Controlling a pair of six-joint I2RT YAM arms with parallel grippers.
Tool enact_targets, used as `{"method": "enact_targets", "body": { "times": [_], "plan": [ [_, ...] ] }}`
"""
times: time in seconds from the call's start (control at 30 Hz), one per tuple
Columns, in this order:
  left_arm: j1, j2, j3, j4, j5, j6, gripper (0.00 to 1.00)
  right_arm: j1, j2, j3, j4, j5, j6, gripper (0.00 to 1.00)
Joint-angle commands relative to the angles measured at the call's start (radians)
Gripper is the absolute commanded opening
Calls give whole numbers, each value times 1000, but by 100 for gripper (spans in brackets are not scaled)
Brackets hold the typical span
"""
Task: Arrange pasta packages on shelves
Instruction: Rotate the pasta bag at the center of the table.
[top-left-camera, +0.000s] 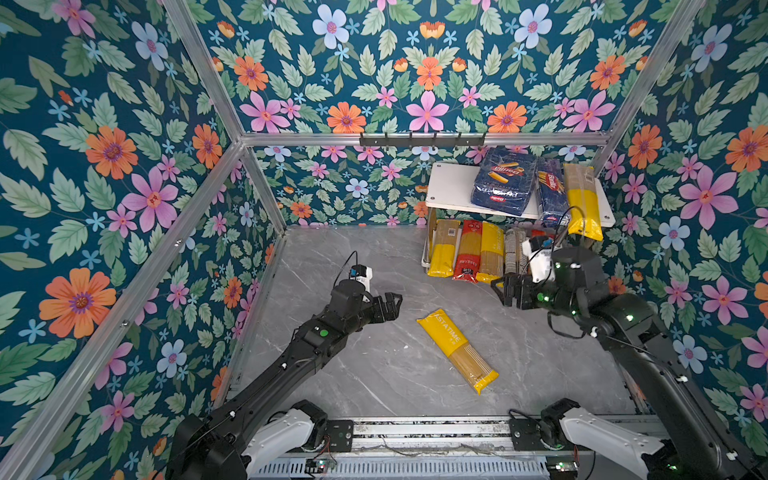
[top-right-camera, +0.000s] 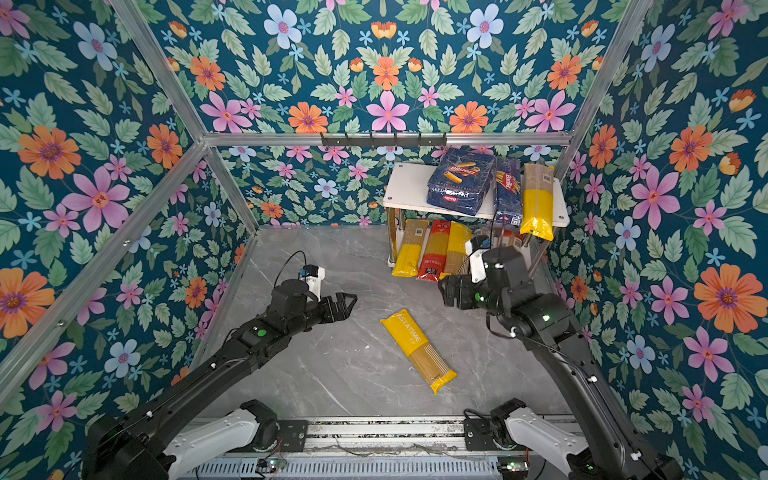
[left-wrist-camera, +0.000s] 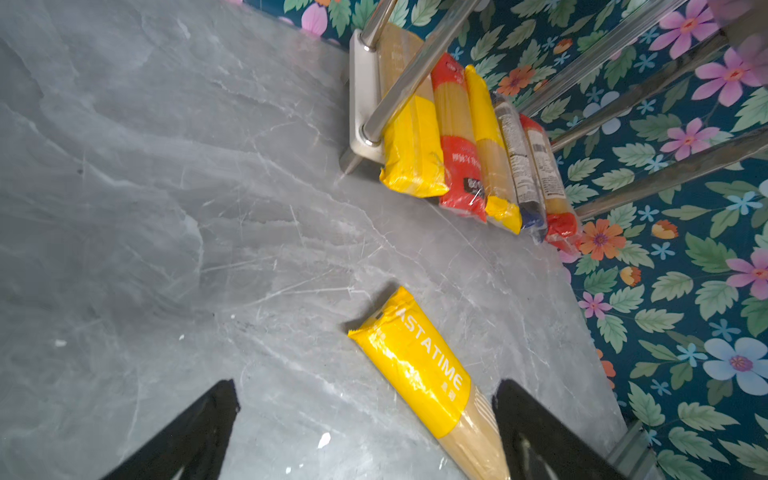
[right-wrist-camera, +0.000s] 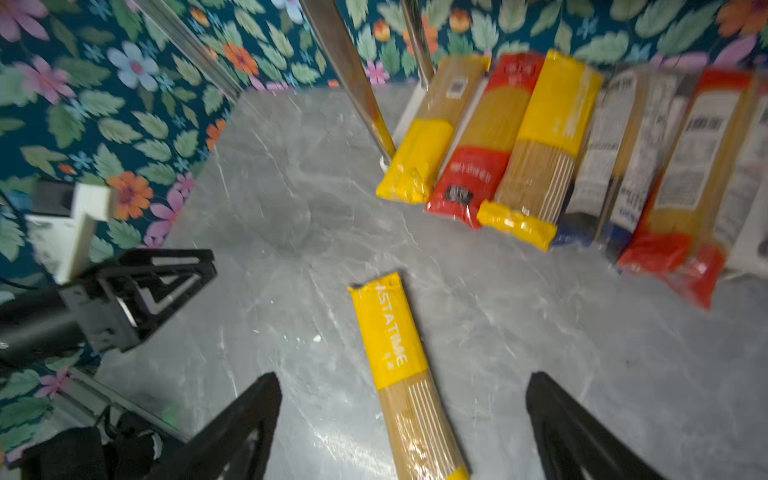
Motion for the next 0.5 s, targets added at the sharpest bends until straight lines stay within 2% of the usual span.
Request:
{"method": "enact_targets", "body": {
  "times": [0.0,0.17,0.47],
  "plan": [
    [-5,-49,-63,14,-17,-48,100,55,-46,-144,-1,59,119,93],
    [-6,-135,-182,-4,-67,-86,100,140,-82,-348,21,74,225,93],
    [-6,-202,-270,-1,-83,-119,100,145,-110,-563,126,-13,303,93]
  ]
}}
